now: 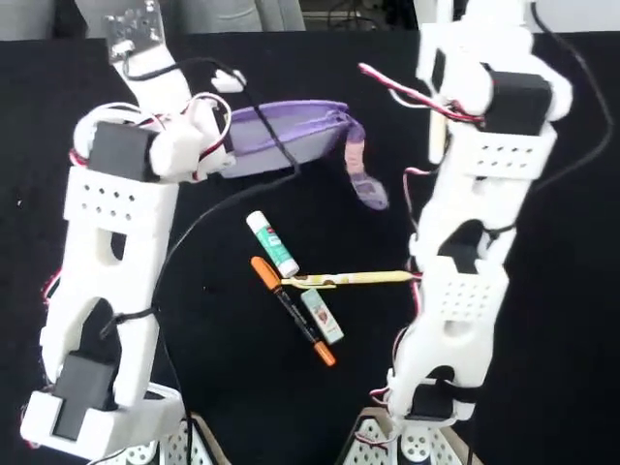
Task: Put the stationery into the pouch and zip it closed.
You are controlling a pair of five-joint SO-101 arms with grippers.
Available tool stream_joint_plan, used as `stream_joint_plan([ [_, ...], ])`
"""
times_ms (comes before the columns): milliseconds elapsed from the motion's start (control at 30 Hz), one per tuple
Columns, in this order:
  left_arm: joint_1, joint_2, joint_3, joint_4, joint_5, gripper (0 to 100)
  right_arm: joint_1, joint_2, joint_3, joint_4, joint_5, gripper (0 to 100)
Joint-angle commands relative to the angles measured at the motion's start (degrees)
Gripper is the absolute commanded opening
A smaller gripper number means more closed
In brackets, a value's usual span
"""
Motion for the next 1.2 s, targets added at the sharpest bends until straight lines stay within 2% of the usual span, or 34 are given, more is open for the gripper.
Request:
stream_joint_plan([
  [0,0.57,-1.14,3.21,-5.89,0.70,3,-3.52,-2.86,-2.42,-0.09,-0.44,1.1],
  [300,-0.57,-1.14,6.55,-9.41,0.62,3,-6.77,-9.63,-2.59,-0.26,-5.98,1.1],
  [533,-2.59,-1.05,6.46,-9.23,0.70,3,-10.81,-20.35,-1.63,3.08,-6.07,1.1],
  [700,-2.59,-1.14,7.96,-9.32,0.70,3,-10.81,-29.23,10.42,2.99,-6.07,1.1],
  [867,-2.59,-1.14,8.22,-9.32,0.70,3,-14.42,-38.64,18.24,2.81,-5.71,1.1],
  [1167,-2.59,-1.14,8.22,-8.97,0.70,3,-16.79,-40.92,23.87,2.11,-5.63,1.1],
])
